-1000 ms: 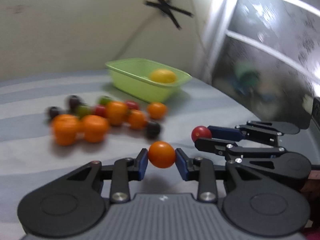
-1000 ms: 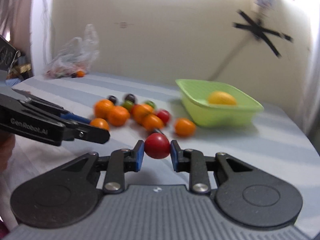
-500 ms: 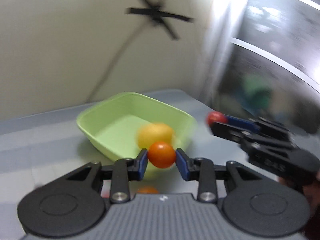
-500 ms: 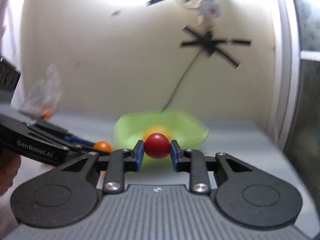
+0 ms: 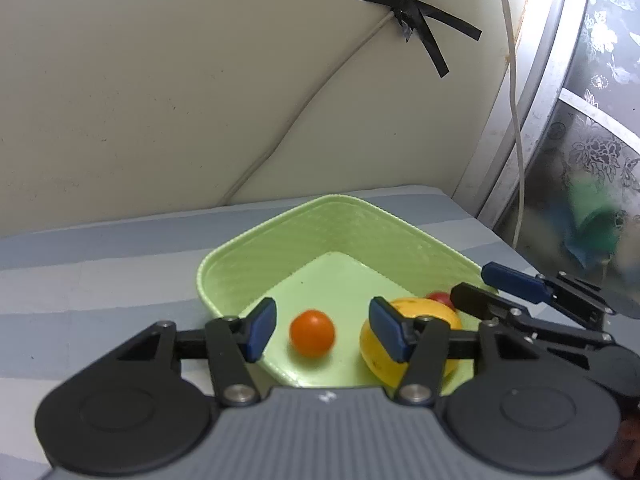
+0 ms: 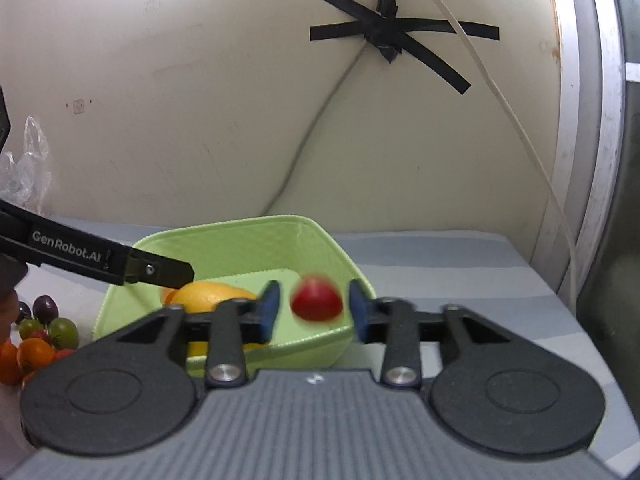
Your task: Organize fruits
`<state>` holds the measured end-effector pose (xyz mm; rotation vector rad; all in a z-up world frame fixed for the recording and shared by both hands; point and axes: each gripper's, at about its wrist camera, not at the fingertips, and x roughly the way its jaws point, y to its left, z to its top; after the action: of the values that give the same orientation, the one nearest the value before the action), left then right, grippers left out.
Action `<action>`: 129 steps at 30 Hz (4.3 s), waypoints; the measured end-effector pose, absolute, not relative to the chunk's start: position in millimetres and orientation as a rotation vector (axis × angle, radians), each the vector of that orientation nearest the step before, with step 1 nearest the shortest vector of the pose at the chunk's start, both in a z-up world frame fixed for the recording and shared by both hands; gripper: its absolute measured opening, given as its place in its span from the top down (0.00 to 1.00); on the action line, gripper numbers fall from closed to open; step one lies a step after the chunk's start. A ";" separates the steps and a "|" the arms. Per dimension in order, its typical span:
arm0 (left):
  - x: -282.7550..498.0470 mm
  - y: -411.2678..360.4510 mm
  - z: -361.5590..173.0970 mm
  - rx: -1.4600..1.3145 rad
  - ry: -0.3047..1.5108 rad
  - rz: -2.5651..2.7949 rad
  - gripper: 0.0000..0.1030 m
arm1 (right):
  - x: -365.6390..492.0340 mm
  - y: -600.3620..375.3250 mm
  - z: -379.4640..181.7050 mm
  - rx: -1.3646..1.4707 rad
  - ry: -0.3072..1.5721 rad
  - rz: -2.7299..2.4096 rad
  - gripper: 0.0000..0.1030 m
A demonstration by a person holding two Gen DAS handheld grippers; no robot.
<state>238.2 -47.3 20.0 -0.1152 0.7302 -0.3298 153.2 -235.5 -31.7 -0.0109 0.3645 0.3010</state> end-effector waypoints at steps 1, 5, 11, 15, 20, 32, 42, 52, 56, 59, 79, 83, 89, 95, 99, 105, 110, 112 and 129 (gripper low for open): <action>236.2 -45.2 22.7 -0.128 0.729 -0.331 0.49 | 152.4 -235.0 -31.2 -0.012 0.362 0.296 0.57; 200.9 -22.2 53.5 -0.181 0.631 -0.355 0.50 | 138.8 -239.3 -17.3 0.012 0.310 0.291 0.57; 106.4 44.7 74.1 -0.211 0.512 -0.254 0.49 | 74.6 -239.4 -5.3 0.115 0.264 0.405 0.57; 55.6 76.3 51.9 -0.142 0.559 -0.101 0.49 | 30.0 -212.2 -23.5 0.126 0.329 0.514 0.57; 21.7 99.2 16.2 -0.184 0.616 -0.080 0.49 | 1.2 -166.2 -44.7 0.073 0.443 0.618 0.57; 80.3 113.5 -7.1 -0.364 0.648 -0.273 0.25 | 36.1 -65.5 -38.6 -0.207 0.428 0.654 0.57; 75.3 99.7 -21.2 -0.365 0.661 -0.295 0.55 | 56.0 -49.9 -48.1 -0.261 0.491 0.605 0.63; 77.1 56.7 -23.1 -0.124 0.648 -0.118 0.60 | -12.4 -137.6 -38.0 -0.134 0.423 0.470 0.63; 58.1 54.3 -15.4 -0.254 0.680 -0.173 0.60 | -13.4 -162.5 -46.9 -0.057 0.470 0.411 0.63; 37.5 26.2 -8.3 -0.241 0.671 -0.276 0.60 | -16.1 -174.1 -46.9 -0.028 0.463 0.407 0.63; 15.4 -64.2 -14.6 -0.029 0.694 -0.434 0.56 | -29.2 -194.7 -62.3 -0.045 0.474 0.451 0.59; 18.8 -64.0 -14.6 -0.050 0.714 -0.443 0.59 | -25.1 -195.2 -62.1 -0.044 0.481 0.460 0.58; 27.5 -57.7 -11.6 -0.112 0.736 -0.462 0.60 | -21.7 -196.1 -61.2 -0.059 0.470 0.476 0.62; 88.4 -39.3 39.2 -0.162 0.635 -0.474 0.60 | 2.3 -215.1 -31.1 -0.023 0.368 0.450 0.63; 156.2 -36.1 51.5 -0.153 0.599 -0.413 0.60 | 52.5 -224.5 -9.6 -0.014 0.309 0.384 0.62; 218.8 -43.9 37.5 -0.144 0.637 -0.335 0.59 | 127.7 -218.3 -12.0 -0.007 0.339 0.284 0.62; 231.5 -52.1 17.8 -0.109 0.672 -0.297 0.59 | 149.0 -216.1 -20.7 -0.001 0.345 0.258 0.60; 233.9 -55.0 12.5 -0.099 0.674 -0.284 0.59 | 149.3 -213.3 -25.1 -0.007 0.340 0.261 0.60; 91.5 9.2 45.5 -0.193 0.491 -0.305 0.53 | 66.7 -241.8 -11.8 0.216 0.272 0.304 0.58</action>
<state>91.5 9.2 45.5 -0.1926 0.4913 -0.3052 66.7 -241.8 -11.8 0.2156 0.2724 0.3044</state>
